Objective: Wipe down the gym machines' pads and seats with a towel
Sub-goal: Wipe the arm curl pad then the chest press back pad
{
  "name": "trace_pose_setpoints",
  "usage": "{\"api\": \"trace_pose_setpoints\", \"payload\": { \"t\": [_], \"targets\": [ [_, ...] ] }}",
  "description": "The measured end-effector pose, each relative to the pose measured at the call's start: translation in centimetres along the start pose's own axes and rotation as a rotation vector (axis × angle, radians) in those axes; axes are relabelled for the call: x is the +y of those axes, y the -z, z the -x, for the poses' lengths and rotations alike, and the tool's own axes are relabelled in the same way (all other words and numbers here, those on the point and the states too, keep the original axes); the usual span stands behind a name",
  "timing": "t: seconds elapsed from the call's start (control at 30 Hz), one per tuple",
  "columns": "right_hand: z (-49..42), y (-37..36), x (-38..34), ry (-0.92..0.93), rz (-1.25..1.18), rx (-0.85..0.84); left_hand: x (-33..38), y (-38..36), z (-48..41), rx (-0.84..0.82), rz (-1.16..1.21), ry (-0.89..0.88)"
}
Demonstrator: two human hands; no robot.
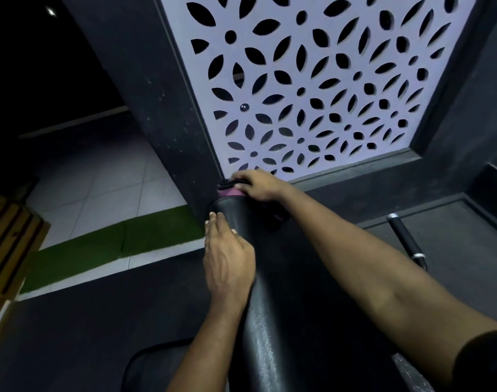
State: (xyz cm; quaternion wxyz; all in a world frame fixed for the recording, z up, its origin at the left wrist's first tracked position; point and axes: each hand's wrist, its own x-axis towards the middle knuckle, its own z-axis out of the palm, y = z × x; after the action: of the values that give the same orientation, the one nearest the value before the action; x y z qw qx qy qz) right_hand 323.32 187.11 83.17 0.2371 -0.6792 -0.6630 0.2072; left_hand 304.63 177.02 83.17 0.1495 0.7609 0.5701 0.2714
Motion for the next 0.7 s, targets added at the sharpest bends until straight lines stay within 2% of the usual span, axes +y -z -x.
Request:
{"api": "trace_pose_setpoints", "payload": {
  "t": [0.13, 0.23, 0.3, 0.57, 0.7],
  "targets": [
    [1.6, -0.3, -1.6, 0.086, -0.107, 0.230, -0.1, 0.1, 0.1, 0.012, 0.022, -0.007],
    [5.8, -0.8, -0.3, 0.008, -0.170, 0.438, -0.1, 0.0, 0.1, 0.024, 0.026, -0.014],
    [9.0, -1.7, -0.4, -0.057, -0.120, 0.493, -0.1, 0.1, 0.1, 0.028, 0.028, -0.014],
    [21.2, -4.2, -4.6, -0.088, 0.034, 0.441, -0.8, 1.0, 0.1, 0.023, 0.122, -0.034],
    [24.4, -4.2, -4.5, -0.015, -0.030, 0.352, -4.0, 1.9, -0.5, -0.126, 0.194, -0.159]
  ]
}}
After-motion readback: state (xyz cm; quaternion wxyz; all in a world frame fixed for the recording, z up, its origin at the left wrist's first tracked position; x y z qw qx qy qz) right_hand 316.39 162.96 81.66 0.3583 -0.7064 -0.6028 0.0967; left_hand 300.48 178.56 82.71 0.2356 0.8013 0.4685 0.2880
